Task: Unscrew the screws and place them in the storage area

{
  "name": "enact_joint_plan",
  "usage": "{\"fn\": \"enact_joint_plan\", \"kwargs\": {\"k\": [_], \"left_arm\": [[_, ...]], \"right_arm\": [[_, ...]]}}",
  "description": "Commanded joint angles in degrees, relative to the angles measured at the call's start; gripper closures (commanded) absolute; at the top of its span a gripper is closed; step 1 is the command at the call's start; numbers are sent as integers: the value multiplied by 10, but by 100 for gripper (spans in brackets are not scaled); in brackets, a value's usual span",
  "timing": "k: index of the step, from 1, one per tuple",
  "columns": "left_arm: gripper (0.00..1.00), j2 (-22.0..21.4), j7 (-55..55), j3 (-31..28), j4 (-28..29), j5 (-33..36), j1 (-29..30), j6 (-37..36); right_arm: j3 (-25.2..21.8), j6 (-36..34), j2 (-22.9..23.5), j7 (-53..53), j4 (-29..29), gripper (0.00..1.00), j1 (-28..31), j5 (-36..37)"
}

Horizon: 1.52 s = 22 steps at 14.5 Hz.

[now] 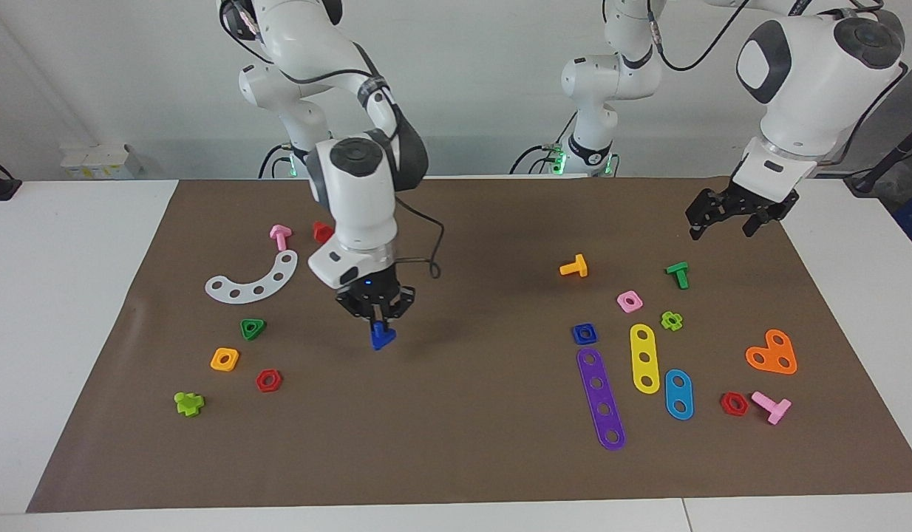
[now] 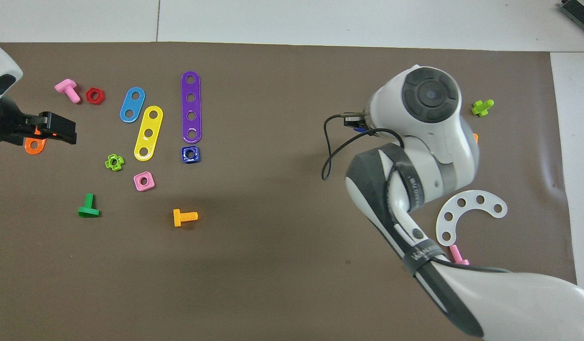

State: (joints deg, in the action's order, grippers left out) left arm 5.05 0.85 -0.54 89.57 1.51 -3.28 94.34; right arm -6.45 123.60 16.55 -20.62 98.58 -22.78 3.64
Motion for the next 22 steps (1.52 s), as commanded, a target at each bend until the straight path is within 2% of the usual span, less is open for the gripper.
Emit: {"fn": "enact_joint_plan", "kwargs": {"k": [1, 4, 7, 13, 18, 19, 20, 22], "left_arm": [[0, -19, -1, 4, 23, 10, 5, 12], [0, -19, -1, 4, 22, 10, 5, 12], [0, -19, -1, 4, 23, 10, 5, 12], [0, -19, -1, 4, 23, 10, 5, 12], [0, -19, -1, 4, 23, 10, 5, 12], [0, -19, -1, 4, 23, 10, 5, 12], [0, -19, -1, 4, 23, 10, 5, 12], [0, -19, -1, 4, 23, 10, 5, 12]], "right_arm": [[11, 58, -68, 64, 138, 100, 50, -2], [12, 129, -75, 150, 208, 100, 124, -6], [12, 163, -69, 175, 238, 100, 142, -42], [10, 181, -60, 225, 253, 100, 155, -46], [10, 190, -50, 226, 253, 100, 152, -46], [9, 190, -50, 226, 253, 53, 153, -46], [9, 190, -49, 226, 253, 1, 155, -46], [9, 188, -49, 220, 239, 0, 155, -46]]}}
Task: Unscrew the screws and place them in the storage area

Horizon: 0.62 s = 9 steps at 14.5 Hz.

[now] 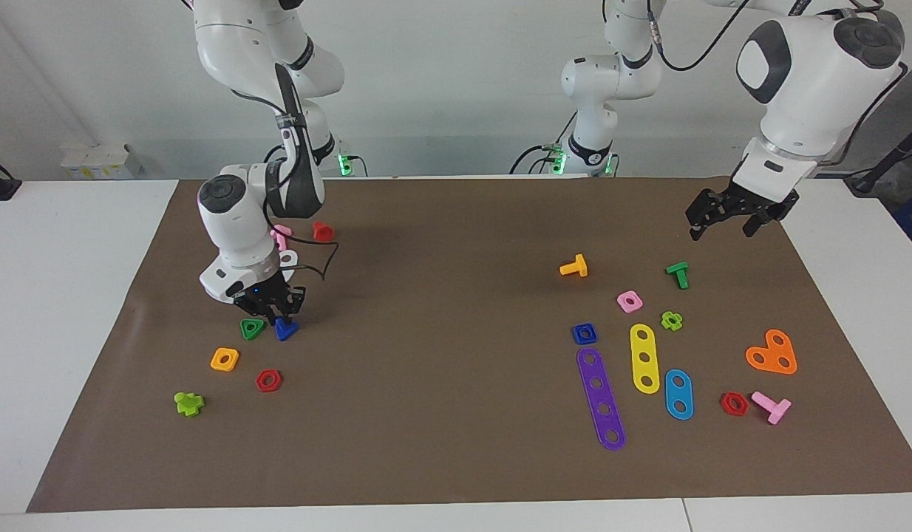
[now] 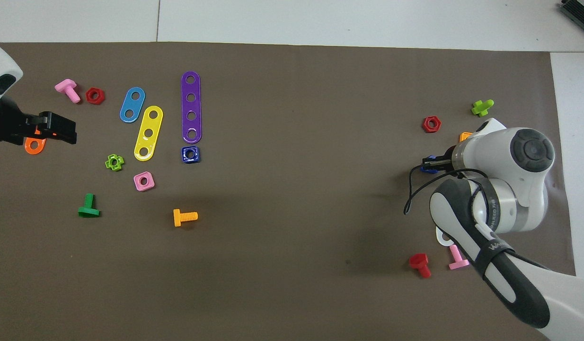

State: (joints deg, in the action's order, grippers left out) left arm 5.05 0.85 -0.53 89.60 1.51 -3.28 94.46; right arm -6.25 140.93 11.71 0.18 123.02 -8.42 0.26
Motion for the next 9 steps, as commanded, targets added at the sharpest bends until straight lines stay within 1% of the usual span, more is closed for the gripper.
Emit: {"fn": "enact_joint_plan", "kwargs": {"k": [1, 3, 6, 9], "left_arm": [[0, -19, -1, 4, 22, 10, 5, 11], [0, -19, -1, 4, 22, 10, 5, 11], [0, -19, -1, 4, 22, 10, 5, 11], [0, -19, -1, 4, 22, 10, 5, 11]], "right_arm": [[7, 2, -6, 5, -25, 0, 10, -12], [6, -55, -21, -36, -69, 0, 10, -12], [4, -200, -42, -66, -164, 0, 10, -12], [0, -306, -101, -68, -197, 0, 13, -8]]}}
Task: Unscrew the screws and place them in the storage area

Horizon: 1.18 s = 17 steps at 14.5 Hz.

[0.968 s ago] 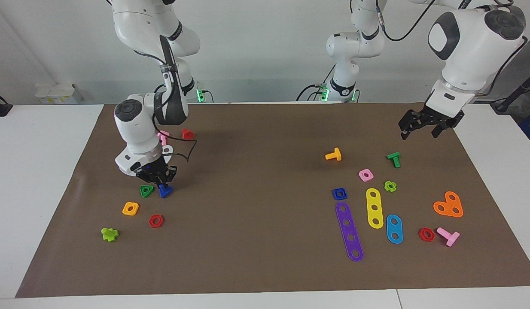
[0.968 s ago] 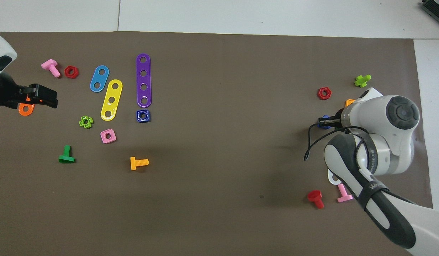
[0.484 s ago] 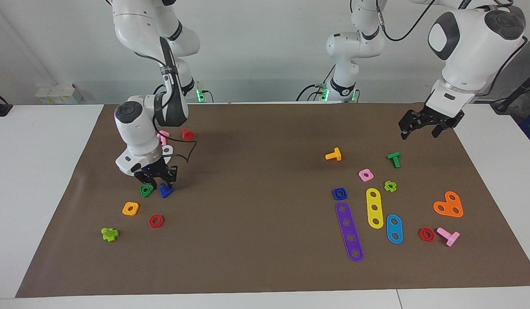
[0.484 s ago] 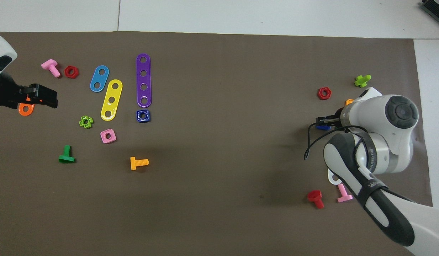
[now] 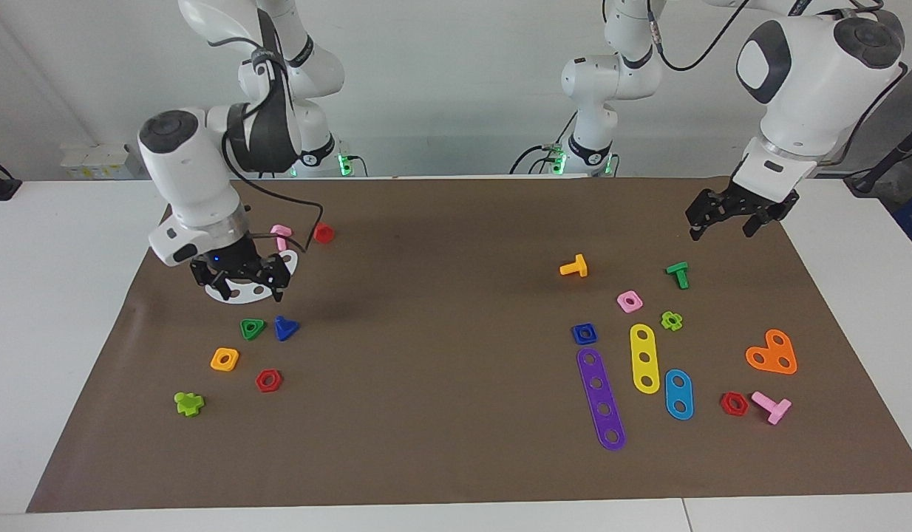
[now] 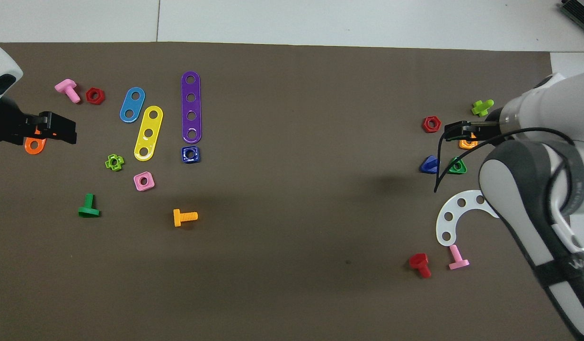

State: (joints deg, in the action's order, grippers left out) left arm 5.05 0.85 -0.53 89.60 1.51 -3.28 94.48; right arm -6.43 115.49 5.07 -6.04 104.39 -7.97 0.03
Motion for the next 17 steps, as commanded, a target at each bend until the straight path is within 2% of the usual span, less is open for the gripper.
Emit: {"fn": "enact_joint_plan", "kwargs": {"k": [1, 2, 4, 6, 17], "left_arm": [[0, -19, -1, 4, 22, 10, 5, 11], [0, -19, -1, 4, 22, 10, 5, 11], [0, -19, -1, 4, 22, 10, 5, 11], [0, -19, -1, 4, 22, 10, 5, 11], [0, -19, -1, 4, 22, 10, 5, 11]], "right_arm": [[1, -84, -50, -6, -20, 0, 8, 0], [-1, -125, -62, -6, -40, 0, 11, 1], [-2, -227, -61, -4, -116, 0, 21, 4], [-1, -270, -58, 1, -153, 0, 28, 4], [2, -265, -70, 5, -129, 0, 19, 27]]}}
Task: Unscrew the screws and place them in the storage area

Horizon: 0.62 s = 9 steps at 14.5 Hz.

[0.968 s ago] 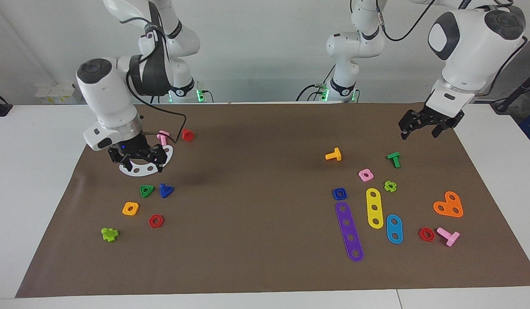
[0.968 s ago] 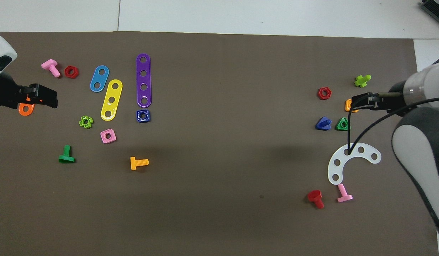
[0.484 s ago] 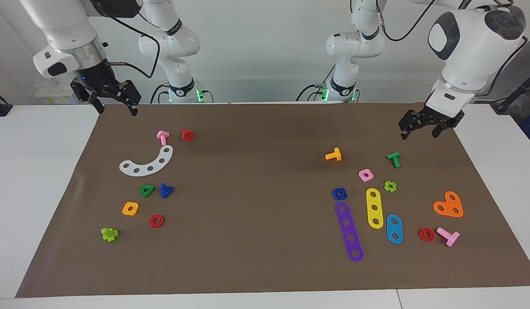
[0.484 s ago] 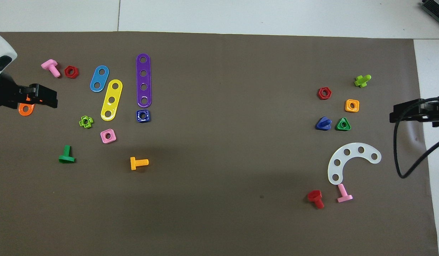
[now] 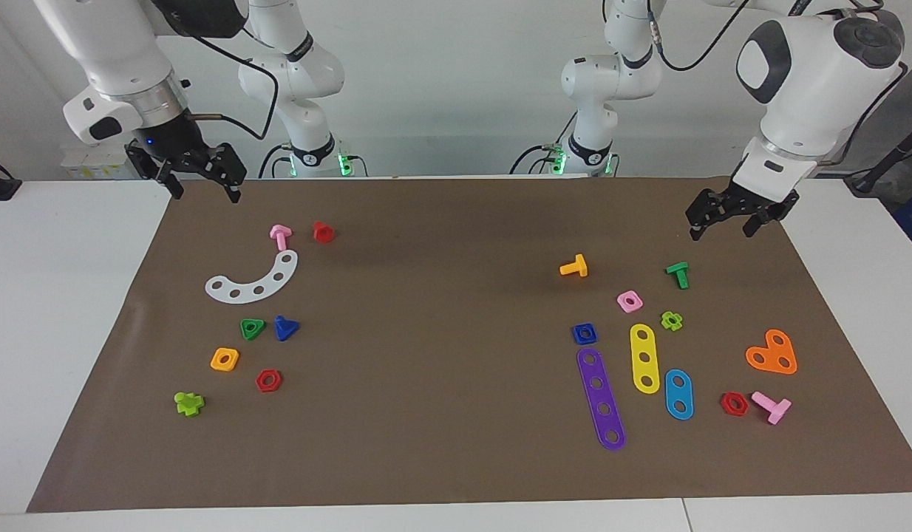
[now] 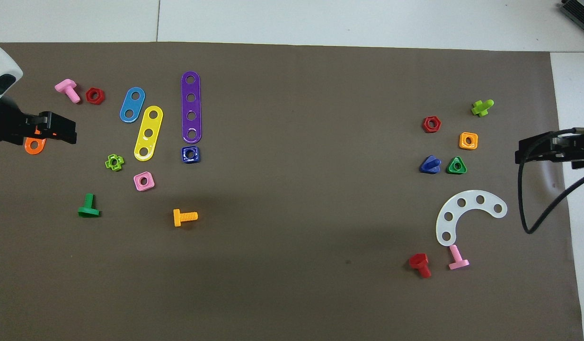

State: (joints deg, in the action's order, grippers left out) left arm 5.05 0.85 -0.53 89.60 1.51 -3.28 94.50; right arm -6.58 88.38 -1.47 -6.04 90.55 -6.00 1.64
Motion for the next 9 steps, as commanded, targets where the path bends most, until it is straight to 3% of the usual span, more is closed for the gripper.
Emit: {"fn": "enact_joint_plan", "kwargs": {"k": [1, 9], "left_arm": [[0, -19, -1, 4, 22, 10, 5, 10], [0, -19, -1, 4, 22, 10, 5, 10]], "right_arm": [[3, 7, -6, 5, 12, 0, -1, 11], [8, 6, -6, 2, 9, 0, -1, 10]]}}
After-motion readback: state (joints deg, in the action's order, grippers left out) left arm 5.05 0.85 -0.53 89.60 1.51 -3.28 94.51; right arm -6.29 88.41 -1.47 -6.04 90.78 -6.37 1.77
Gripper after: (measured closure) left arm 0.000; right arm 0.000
